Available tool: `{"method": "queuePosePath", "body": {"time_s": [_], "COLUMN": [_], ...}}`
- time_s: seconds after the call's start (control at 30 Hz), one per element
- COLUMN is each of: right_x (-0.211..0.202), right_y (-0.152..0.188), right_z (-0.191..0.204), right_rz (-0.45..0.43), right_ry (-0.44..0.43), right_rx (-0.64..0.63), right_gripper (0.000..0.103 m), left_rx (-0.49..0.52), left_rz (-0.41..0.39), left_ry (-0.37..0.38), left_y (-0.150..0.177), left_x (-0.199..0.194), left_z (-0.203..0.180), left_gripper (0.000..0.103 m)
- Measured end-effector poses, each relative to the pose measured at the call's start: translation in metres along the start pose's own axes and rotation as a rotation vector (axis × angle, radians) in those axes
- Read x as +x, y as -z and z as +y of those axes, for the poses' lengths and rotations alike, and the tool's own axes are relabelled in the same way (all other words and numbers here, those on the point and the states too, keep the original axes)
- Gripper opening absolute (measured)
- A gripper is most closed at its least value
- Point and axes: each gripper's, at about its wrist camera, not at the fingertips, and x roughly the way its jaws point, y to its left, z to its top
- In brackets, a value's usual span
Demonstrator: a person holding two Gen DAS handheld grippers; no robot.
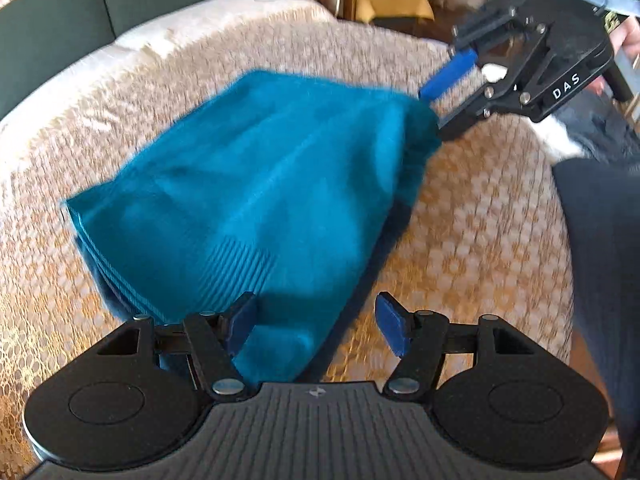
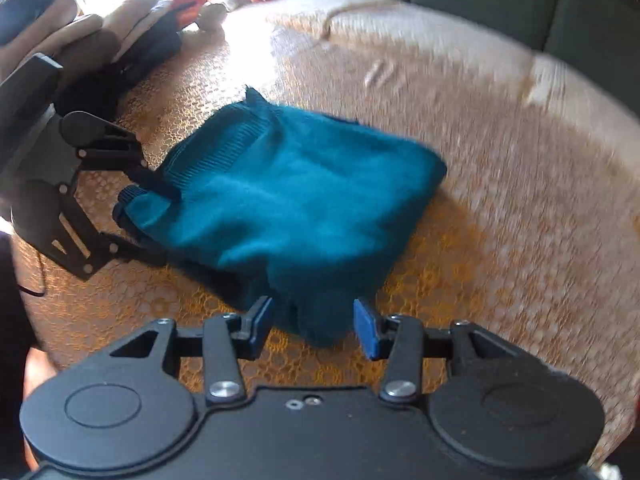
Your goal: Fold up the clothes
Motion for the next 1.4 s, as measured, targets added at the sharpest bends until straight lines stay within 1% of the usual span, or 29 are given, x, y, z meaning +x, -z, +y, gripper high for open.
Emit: {"method": "queuePosePath", "body": {"time_s": [0.13,0.2,0.27,0.37,0.4,0.5,0.53,0.6,0.67,0.73,0.77,0.83,0.87,0.9,0.93,1.0,1.07,1.13,1.23,1.33,1.4], "right_x": [0.013,0.016,0.015,0.003,0.001,0.009,0.014,0.018,0.016,0.011,0.005,-0.015,-0.023,-0.029,-0.031,-0.019,0.000,0.016,0.027,0.035,0.034], "right_y": [0.001,0.001,0.001,0.003,0.005,0.014,0.017,0.018,0.016,0.012,0.009,0.002,-0.003,-0.009,-0.015,-0.026,-0.031,-0.029,-0.020,-0.010,-0.004], "right_z": [0.024,0.026,0.024,0.016,0.014,0.010,0.013,0.012,0.005,0.001,-0.001,-0.007,-0.010,-0.015,-0.020,-0.023,-0.019,-0.017,-0.015,-0.019,-0.024], "right_rz": [-0.011,-0.018,-0.024,-0.046,-0.039,0.018,0.031,0.029,0.038,0.078,0.087,0.062,0.024,-0.018,-0.043,-0.041,-0.012,0.025,0.036,0.032,0.018], "right_ry": [0.095,0.136,0.155,0.152,0.139,0.089,0.091,0.086,0.059,0.020,-0.004,-0.056,-0.062,-0.066,-0.071,-0.068,-0.016,-0.002,0.005,-0.009,-0.028], "right_rx": [-0.142,-0.164,-0.150,-0.143,-0.148,-0.160,-0.174,-0.177,-0.152,-0.140,-0.135,-0.127,-0.097,-0.042,0.007,0.066,0.048,0.034,0.020,0.057,0.098], "right_gripper": [0.103,0.103,0.103,0.103,0.103,0.103,0.103,0.103,0.103,0.103,0.103,0.103,0.103,0.103,0.103,0.103,0.103,0.103,0.103,0.103,0.103], "left_rx": [-0.005,-0.011,-0.012,-0.036,-0.056,-0.115,-0.118,-0.108,-0.111,-0.100,-0.093,-0.106,-0.126,-0.146,-0.160,-0.165,-0.158,-0.145,-0.165,-0.173,-0.163], "left_rz": [-0.019,-0.030,-0.036,-0.043,-0.046,-0.055,-0.055,-0.055,-0.045,-0.023,-0.027,-0.067,-0.095,-0.114,-0.120,-0.092,-0.049,-0.022,-0.046,-0.059,-0.048], "left_ry": [0.019,0.028,0.035,0.056,0.070,0.109,0.112,0.110,0.112,0.116,0.114,0.104,0.103,0.096,0.085,0.058,0.045,0.034,0.031,0.032,0.031], "left_y": [0.008,0.011,0.014,0.020,0.022,0.026,0.027,0.028,0.026,0.021,0.017,0.012,0.007,0.002,-0.002,-0.007,-0.005,0.001,0.007,0.010,0.008], "left_x": [-0.001,-0.001,-0.003,-0.010,-0.011,-0.015,-0.015,-0.016,-0.017,-0.021,-0.025,-0.036,-0.040,-0.040,-0.038,-0.026,-0.014,-0.008,-0.009,-0.010,-0.011], "left_z": [0.004,0.008,0.012,0.022,0.025,0.035,0.036,0.035,0.035,0.035,0.035,0.040,0.043,0.046,0.047,0.048,0.047,0.044,0.044,0.045,0.044], "left_gripper": [0.064,0.064,0.063,0.060,0.060,0.060,0.060,0.060,0.060,0.060,0.060,0.060,0.061,0.062,0.063,0.063,0.063,0.063,0.063,0.063,0.063]}}
